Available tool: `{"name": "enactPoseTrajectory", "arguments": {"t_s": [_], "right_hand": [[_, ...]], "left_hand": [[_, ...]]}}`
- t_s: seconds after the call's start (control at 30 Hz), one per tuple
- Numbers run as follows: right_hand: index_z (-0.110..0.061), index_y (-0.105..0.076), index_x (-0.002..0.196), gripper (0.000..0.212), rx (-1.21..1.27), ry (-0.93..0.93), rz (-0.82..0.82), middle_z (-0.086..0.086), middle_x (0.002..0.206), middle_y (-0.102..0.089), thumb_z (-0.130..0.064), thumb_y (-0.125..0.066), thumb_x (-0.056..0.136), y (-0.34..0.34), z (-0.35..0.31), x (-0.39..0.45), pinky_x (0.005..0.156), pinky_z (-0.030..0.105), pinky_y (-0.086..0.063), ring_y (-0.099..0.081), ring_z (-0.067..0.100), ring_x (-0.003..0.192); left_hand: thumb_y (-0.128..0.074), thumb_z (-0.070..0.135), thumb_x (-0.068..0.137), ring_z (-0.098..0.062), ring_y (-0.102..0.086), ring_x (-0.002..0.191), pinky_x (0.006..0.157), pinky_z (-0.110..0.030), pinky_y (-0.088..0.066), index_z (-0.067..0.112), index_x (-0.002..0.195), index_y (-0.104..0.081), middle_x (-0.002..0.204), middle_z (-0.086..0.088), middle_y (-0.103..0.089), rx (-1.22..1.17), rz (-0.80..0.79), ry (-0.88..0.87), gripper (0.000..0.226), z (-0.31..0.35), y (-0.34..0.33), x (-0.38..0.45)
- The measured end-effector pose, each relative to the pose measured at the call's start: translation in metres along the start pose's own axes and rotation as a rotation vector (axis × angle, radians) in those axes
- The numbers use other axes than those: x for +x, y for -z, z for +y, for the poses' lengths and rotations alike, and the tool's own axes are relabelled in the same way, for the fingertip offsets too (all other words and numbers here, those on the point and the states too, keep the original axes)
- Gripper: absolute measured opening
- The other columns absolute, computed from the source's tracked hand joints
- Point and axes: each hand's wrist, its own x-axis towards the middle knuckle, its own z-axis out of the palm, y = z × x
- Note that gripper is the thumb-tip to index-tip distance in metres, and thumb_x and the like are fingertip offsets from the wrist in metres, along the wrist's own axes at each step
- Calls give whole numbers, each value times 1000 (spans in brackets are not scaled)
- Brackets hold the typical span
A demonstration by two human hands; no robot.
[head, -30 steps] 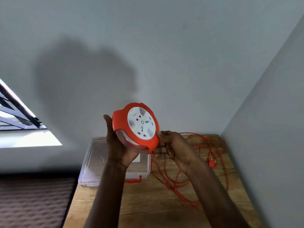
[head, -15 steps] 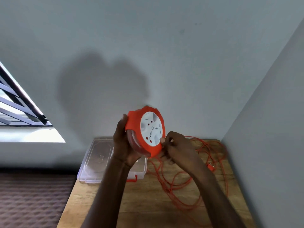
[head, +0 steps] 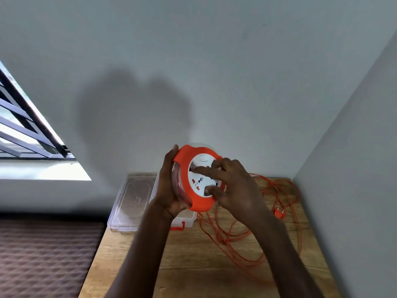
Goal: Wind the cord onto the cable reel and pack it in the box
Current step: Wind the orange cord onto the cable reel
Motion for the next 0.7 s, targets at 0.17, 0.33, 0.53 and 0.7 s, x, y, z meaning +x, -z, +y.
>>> {"name": "enactPoseTrajectory", "arguments": {"t_s": [0.17, 0.33, 0.53, 0.7], "right_hand": [[-55, -60, 130, 54, 34, -111, 102, -19, 112, -67, -43, -79, 81, -1, -13, -1, 72, 15, -41, -56, 2, 99], [-37, -64, 129, 60, 165, -404, 252, -10, 109, -77, -73, -64, 81, -17, -27, 4, 69, 21, -59, -74, 7, 87], [-47, -60, 132, 46, 36, -5, 121, -15, 126, -55, -23, -70, 93, -5, 1, 3, 77, 28, -56, -51, 8, 116], [-53, -61, 129, 58, 24, 59, 12, -13, 140, -50, -16, -74, 87, -10, 10, 5, 79, 29, -54, -44, 11, 122]], "left_hand": [[-39, 67, 98, -31, -76, 102, 84, -44, -63, 17, 113, -82, 116, -15, -77, 27, 37, -31, 68, 0, 4, 0], [-37, 68, 97, -33, -76, 102, 84, -46, -64, 18, 111, -83, 116, -15, -78, 10, 33, -31, 70, -3, 3, 2], [-35, 71, 98, -32, -75, 102, 85, -46, -62, 18, 116, -81, 118, -14, -76, -13, 15, -5, 73, 3, 13, 8], [-38, 72, 98, -34, -75, 102, 82, -47, -63, 16, 126, -75, 121, -17, -75, 9, 17, 46, 72, 4, 21, 14]]}}
